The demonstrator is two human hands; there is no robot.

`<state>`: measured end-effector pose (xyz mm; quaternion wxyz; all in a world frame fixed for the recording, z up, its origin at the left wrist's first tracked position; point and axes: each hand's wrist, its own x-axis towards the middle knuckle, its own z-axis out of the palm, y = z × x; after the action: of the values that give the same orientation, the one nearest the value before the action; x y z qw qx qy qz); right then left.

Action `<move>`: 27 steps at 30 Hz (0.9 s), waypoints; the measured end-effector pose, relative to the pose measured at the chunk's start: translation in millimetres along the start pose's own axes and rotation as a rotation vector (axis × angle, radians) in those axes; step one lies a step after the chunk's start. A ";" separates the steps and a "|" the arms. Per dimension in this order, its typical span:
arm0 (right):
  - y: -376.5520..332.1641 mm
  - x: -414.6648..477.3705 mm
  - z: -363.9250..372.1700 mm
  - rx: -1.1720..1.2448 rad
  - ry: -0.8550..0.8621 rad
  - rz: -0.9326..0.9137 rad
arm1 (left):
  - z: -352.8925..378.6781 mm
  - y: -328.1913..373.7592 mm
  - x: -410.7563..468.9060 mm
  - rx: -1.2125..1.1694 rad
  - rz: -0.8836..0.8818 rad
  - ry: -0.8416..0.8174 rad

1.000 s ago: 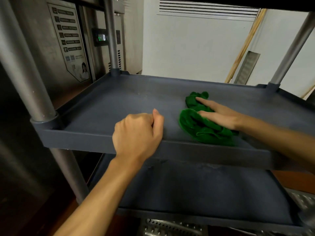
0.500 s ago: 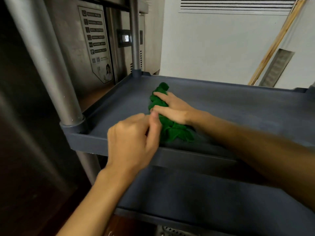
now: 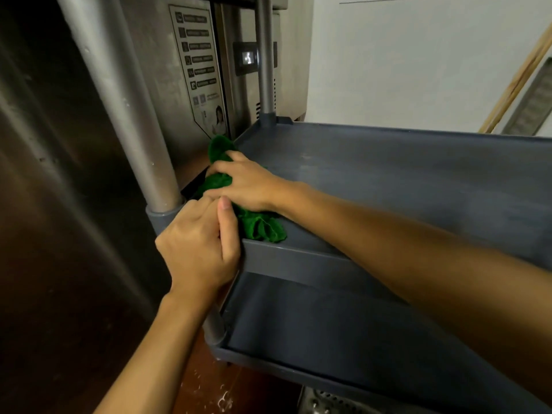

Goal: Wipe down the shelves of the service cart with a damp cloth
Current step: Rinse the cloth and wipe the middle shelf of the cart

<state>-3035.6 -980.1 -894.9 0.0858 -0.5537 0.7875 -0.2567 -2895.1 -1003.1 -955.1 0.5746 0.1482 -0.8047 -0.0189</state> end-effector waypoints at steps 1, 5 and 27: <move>0.1 -3.4 -1.9 0.003 0.003 -0.002 | -0.4 1.8 0.8 -0.004 0.011 0.002; 6.6 -32.9 -11.5 0.060 0.029 0.022 | -4.1 3.3 1.8 0.002 -0.038 -0.044; 130.8 -282.2 -129.3 -0.006 0.165 0.362 | 15.4 182.5 2.5 -0.266 0.081 -0.266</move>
<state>-3093.1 -648.3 -891.9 0.0643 -0.3802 0.8794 -0.2793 -2949.7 -831.6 -921.4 0.4781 0.0346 -0.8692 -0.1212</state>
